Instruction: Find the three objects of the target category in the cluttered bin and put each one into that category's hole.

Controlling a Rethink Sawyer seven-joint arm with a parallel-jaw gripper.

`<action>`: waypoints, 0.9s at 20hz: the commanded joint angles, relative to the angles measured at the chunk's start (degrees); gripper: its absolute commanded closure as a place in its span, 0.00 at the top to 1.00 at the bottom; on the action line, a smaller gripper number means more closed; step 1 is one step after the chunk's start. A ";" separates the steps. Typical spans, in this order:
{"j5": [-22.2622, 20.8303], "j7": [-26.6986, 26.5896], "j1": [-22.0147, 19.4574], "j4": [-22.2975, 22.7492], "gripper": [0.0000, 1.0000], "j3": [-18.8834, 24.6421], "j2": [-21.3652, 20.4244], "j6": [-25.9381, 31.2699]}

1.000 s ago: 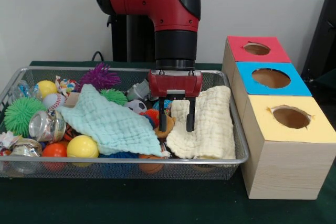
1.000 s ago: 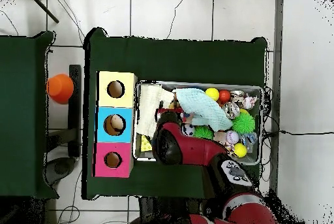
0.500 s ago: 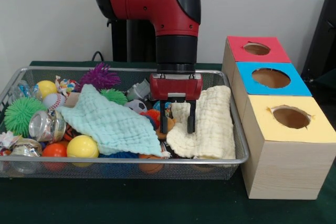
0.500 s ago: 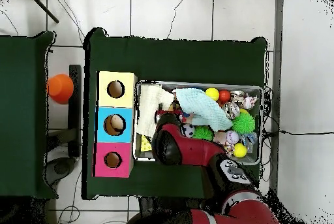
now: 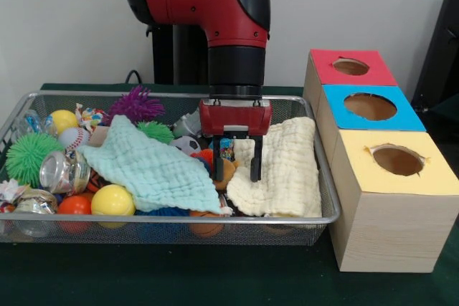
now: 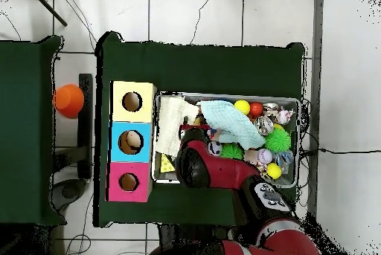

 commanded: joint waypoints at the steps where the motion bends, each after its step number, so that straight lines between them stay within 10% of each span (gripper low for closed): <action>1: -0.05 11.86 -1.79 2.41 1.00 2.40 -0.38 2.19; 18: 0.20 10.10 -1.69 3.45 1.00 2.17 -1.37 5.06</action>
